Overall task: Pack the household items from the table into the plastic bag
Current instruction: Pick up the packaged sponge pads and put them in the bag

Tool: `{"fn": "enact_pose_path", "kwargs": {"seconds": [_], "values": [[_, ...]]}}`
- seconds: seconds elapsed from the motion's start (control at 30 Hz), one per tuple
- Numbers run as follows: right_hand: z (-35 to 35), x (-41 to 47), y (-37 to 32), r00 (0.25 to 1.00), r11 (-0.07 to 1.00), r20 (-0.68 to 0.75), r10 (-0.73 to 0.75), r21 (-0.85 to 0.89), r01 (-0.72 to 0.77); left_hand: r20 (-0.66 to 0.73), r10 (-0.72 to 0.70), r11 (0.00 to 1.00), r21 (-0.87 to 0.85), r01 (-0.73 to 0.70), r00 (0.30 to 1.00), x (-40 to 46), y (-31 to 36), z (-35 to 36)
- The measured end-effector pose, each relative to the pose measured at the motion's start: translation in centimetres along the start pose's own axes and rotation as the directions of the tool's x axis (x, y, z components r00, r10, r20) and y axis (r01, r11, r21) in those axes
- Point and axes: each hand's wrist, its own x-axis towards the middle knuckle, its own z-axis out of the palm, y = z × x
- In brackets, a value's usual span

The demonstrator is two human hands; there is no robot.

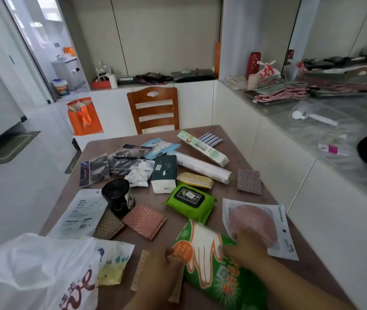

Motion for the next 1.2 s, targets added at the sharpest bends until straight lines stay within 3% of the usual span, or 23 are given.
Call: {"fn": "enact_pose_path", "kwargs": {"seconds": [0.27,0.37,0.43,0.47,0.53,0.57,0.6,0.63,0.73,0.8,0.9,1.07,1.2], "values": [[-0.9,0.3,-2.9,0.982,0.998,0.183,-0.053,-0.006,0.055,0.031,-0.028,0.998,-0.053,0.03,0.999,-0.2,0.9,-0.1],[-4.6,0.1,-3.2,0.985,0.991,0.161,-0.06,0.13,0.04,-0.073,-0.052,0.982,-0.185,0.038,0.996,-0.1,1.0,-0.3],[-7.2,-0.6,-3.0,0.984,0.941,0.168,-0.058,0.338,-0.002,-0.073,-0.119,0.942,-0.323,0.089,0.99,-0.3,1.5,-0.2],[-8.2,-1.0,-2.9,0.98,0.883,0.188,-0.066,0.468,-0.03,0.016,-0.142,0.878,-0.46,0.133,0.99,-0.2,1.9,0.0],[-8.9,-1.7,-3.0,0.964,0.827,0.241,-0.113,0.56,-0.043,0.303,-0.108,0.548,-0.776,0.311,0.947,-0.5,3.5,0.6],[-8.7,-1.7,-3.0,0.962,0.847,0.241,-0.131,0.531,-0.017,0.402,-0.072,0.377,-0.836,0.398,0.913,-0.8,4.4,0.8],[-8.4,-1.5,-3.1,0.962,0.848,0.239,-0.136,0.53,-0.012,0.442,-0.036,0.278,-0.857,0.434,0.896,-0.9,4.8,1.0],[-8.2,-0.7,-3.0,0.974,0.86,0.197,-0.109,0.511,-0.008,0.436,-0.038,0.254,-0.866,0.431,0.899,-0.8,4.9,1.3],[-7.5,4.2,-0.5,1.0,0.963,0.003,0.022,0.27,-0.023,0.395,-0.098,0.304,-0.862,0.405,0.914,-0.3,3.8,1.6],[-6.7,7.6,1.9,0.998,0.999,0.042,0.05,-0.001,-0.05,0.407,-0.122,0.322,-0.846,0.424,0.905,-0.1,3.1,1.5],[-6.3,9.2,2.7,0.988,0.957,0.104,0.111,-0.279,-0.078,0.427,-0.167,0.288,-0.841,0.458,0.889,-0.2,2.5,1.4],[-5.9,10.9,2.4,0.974,0.91,0.143,0.173,-0.401,-0.103,0.436,-0.275,0.295,-0.81,0.507,0.857,-0.3,1.4,0.6],[-6.3,11.2,1.8,0.977,0.927,0.117,0.177,-0.354,-0.125,0.458,-0.277,0.236,-0.82,0.521,0.845,-0.6,0.6,0.2]]}}
